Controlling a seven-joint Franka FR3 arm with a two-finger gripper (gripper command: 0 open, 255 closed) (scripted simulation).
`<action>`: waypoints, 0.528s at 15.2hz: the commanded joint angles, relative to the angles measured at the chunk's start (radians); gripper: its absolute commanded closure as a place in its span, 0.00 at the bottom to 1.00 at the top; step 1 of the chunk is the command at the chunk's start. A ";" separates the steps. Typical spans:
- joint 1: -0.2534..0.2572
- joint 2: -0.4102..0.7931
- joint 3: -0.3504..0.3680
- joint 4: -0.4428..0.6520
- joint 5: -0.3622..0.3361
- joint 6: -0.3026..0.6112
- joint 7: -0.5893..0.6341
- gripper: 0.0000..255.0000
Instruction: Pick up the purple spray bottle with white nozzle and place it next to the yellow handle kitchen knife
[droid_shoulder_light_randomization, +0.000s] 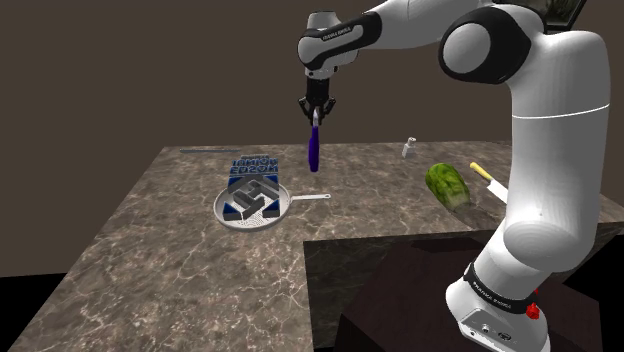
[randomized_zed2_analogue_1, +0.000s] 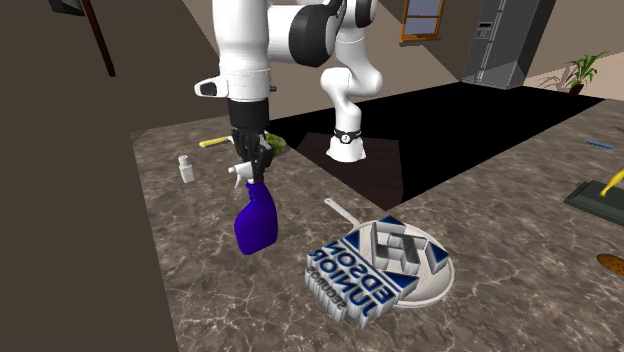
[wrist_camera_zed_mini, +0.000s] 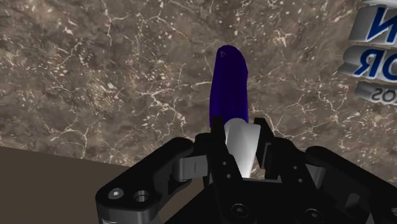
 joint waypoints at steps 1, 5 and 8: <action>0.000 -0.005 0.000 0.017 0.000 -0.022 0.000 1.00; 0.000 -0.013 -0.001 0.060 -0.001 -0.072 0.000 1.00; -0.001 -0.016 -0.001 0.095 -0.002 -0.111 0.000 1.00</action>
